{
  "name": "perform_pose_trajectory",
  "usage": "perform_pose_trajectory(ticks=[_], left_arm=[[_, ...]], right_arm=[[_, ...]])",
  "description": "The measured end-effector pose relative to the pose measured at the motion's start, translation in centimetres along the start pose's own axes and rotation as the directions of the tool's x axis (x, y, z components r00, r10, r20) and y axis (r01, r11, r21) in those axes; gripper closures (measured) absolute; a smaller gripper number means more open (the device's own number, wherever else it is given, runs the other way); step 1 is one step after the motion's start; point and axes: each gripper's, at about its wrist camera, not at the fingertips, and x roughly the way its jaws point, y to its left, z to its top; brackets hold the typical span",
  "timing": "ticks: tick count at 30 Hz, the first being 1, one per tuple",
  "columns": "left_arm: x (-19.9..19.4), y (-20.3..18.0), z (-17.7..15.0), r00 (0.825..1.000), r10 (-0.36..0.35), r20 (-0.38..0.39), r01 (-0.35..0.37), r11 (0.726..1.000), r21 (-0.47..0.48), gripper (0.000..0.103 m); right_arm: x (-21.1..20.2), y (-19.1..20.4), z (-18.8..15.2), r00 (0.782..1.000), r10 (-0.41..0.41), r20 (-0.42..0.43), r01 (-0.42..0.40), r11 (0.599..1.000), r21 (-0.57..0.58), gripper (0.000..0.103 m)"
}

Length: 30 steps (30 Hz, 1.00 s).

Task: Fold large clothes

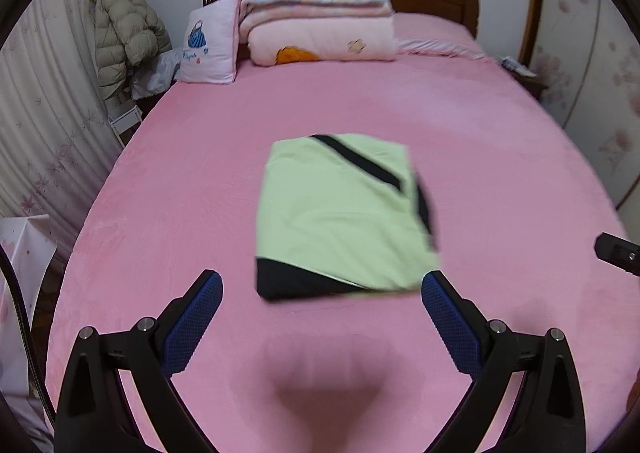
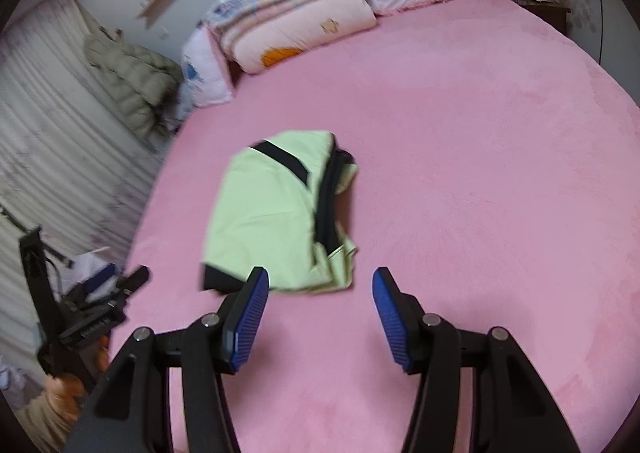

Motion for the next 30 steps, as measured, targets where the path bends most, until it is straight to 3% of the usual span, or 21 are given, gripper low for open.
perform_pose_trajectory(ticks=[7,15,21,30], left_arm=[[-14.2,-7.3,-4.5,0.998,-0.053,0.016,0.054,0.998,-0.033,0.003],[-22.1,-12.6,-9.6,0.995,-0.102,-0.017,0.100,0.990,-0.098,0.003],[-26.5,-14.2,-12.8,0.995,-0.102,-0.004,0.100,0.986,-0.134,0.003],[-27.8,-16.2,-16.4,0.999,-0.047,-0.019,0.044,0.987,-0.154,0.003]], right_arm=[[-13.5,1.8,-4.0,1.000,0.028,-0.008,-0.028,0.994,-0.107,0.048],[-23.8,0.2,-10.1,1.000,0.000,-0.020,-0.003,0.982,-0.188,0.048],[-27.3,-1.4,-13.1,1.000,-0.022,-0.017,0.018,0.980,-0.197,0.048],[-27.7,-1.7,-17.0,0.989,-0.123,0.077,0.139,0.952,-0.273,0.048]])
